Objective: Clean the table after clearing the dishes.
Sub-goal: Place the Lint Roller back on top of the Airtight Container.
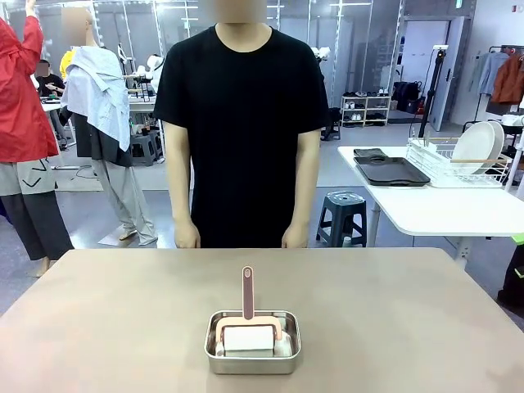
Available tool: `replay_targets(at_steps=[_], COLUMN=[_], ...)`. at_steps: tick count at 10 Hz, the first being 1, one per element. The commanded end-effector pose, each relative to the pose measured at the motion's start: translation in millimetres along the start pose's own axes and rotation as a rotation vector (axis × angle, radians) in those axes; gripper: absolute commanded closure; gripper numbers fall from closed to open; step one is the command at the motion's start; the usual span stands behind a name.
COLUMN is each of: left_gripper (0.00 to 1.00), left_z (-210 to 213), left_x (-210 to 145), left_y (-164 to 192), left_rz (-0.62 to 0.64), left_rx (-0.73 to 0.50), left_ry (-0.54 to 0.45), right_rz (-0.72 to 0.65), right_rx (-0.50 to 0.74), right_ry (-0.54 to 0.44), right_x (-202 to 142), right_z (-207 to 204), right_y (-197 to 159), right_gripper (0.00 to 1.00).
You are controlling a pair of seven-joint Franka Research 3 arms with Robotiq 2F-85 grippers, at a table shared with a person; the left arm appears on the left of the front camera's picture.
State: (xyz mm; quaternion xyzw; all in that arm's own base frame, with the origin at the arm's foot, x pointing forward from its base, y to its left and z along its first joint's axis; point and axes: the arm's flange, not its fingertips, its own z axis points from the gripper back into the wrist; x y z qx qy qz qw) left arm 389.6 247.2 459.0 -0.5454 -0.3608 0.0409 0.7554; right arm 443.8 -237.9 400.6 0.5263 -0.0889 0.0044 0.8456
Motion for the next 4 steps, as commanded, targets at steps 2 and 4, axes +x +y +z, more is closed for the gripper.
replay_targets(at_steps=[2,4], left_gripper=[0.00,0.00], left_z=[2.0,2.0], left_x=[0.7,0.7], left_y=[-2.1,-2.1], left_rz=[0.000,0.000], left_rx=[-0.017,-0.017], left_ry=[-0.012,-0.012], right_rz=[0.009,0.009], right_rx=[-0.005,-0.005], right_ry=[0.007,0.007], right_x=[-4.2,-4.2], right_z=[-1.8,-1.8], right_y=[0.6,0.6], right_gripper=[0.00,0.00])
